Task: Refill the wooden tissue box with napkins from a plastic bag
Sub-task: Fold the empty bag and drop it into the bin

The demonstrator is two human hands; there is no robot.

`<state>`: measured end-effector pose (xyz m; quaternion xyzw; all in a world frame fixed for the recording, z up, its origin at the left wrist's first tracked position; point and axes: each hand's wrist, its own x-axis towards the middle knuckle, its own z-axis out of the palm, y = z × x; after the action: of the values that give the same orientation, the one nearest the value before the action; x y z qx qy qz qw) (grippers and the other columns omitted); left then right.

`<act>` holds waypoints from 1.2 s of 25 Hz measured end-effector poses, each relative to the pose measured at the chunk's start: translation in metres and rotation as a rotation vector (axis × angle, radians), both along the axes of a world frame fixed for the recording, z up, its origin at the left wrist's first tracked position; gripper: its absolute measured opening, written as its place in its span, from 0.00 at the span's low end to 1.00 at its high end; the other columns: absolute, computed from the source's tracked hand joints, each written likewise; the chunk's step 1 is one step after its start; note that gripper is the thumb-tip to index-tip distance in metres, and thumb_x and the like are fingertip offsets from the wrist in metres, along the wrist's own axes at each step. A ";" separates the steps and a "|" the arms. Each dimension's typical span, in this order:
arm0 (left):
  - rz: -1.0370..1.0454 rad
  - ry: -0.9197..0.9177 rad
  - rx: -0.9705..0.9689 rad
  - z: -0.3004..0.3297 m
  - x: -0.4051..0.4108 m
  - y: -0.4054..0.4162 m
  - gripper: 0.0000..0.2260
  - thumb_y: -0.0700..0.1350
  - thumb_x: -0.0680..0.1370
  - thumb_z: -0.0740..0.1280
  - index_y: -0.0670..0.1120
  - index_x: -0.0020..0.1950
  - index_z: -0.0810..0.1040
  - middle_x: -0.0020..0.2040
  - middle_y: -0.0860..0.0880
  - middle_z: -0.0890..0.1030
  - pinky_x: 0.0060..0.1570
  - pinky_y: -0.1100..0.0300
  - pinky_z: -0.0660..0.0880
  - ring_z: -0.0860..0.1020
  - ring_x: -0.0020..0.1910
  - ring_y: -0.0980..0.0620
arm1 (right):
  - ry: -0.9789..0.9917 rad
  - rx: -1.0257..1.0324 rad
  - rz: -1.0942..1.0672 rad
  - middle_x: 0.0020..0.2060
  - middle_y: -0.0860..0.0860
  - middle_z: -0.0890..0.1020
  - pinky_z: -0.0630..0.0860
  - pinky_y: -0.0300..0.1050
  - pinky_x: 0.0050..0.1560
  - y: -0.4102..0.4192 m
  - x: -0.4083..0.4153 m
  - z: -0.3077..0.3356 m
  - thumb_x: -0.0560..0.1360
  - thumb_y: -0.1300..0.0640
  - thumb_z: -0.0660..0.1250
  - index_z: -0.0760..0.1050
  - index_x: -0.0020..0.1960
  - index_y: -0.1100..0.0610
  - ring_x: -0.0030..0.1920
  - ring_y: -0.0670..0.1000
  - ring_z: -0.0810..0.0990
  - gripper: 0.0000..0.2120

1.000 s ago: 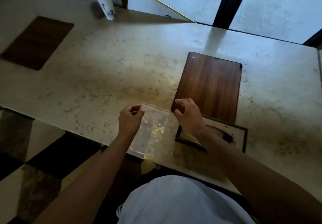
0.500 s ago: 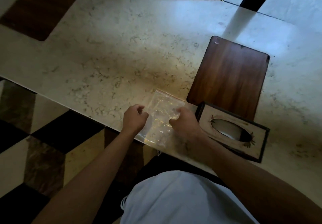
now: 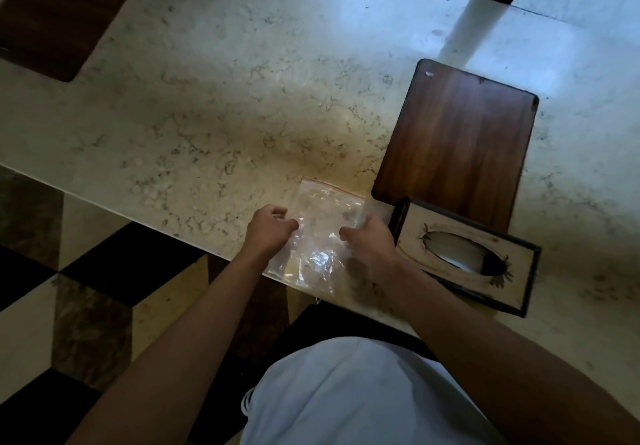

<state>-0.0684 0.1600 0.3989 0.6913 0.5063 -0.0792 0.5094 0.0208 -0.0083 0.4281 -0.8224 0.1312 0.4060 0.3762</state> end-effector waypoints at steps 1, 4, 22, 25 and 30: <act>0.052 -0.027 -0.068 0.001 0.000 0.002 0.12 0.38 0.73 0.73 0.42 0.56 0.82 0.47 0.44 0.82 0.46 0.56 0.79 0.81 0.44 0.46 | 0.032 0.028 -0.045 0.43 0.57 0.81 0.76 0.44 0.35 0.001 0.001 -0.004 0.73 0.58 0.71 0.76 0.54 0.61 0.39 0.54 0.81 0.12; 0.236 -0.152 -0.353 0.006 -0.007 0.005 0.04 0.32 0.72 0.71 0.39 0.40 0.83 0.31 0.44 0.81 0.30 0.62 0.72 0.75 0.29 0.49 | 0.165 0.155 -0.198 0.34 0.55 0.78 0.73 0.43 0.31 0.000 0.001 -0.006 0.72 0.62 0.74 0.79 0.39 0.60 0.32 0.52 0.76 0.05; -0.046 -0.403 -0.491 0.074 0.030 -0.018 0.04 0.37 0.77 0.71 0.38 0.49 0.78 0.36 0.40 0.78 0.27 0.57 0.75 0.76 0.26 0.46 | -0.141 0.559 0.001 0.29 0.47 0.80 0.71 0.37 0.30 -0.058 0.041 0.049 0.81 0.57 0.66 0.86 0.48 0.58 0.27 0.42 0.74 0.11; -0.064 -0.442 -0.497 0.084 0.050 -0.032 0.03 0.36 0.76 0.71 0.39 0.48 0.80 0.33 0.42 0.79 0.25 0.59 0.73 0.75 0.25 0.48 | -0.190 0.632 -0.024 0.36 0.49 0.86 0.75 0.39 0.34 -0.081 0.053 0.054 0.82 0.61 0.64 0.85 0.54 0.54 0.31 0.46 0.78 0.11; -0.043 -0.544 -0.694 0.100 0.083 -0.062 0.08 0.34 0.76 0.68 0.43 0.48 0.85 0.36 0.45 0.82 0.30 0.60 0.80 0.80 0.30 0.52 | -0.136 0.809 -0.215 0.53 0.69 0.82 0.77 0.64 0.47 -0.120 0.074 0.055 0.78 0.59 0.64 0.85 0.57 0.51 0.45 0.61 0.76 0.13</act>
<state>0.0144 0.0984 0.4990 0.4852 0.2829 -0.0702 0.8243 0.0953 -0.1278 0.4826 -0.6151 0.0213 0.3283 0.7165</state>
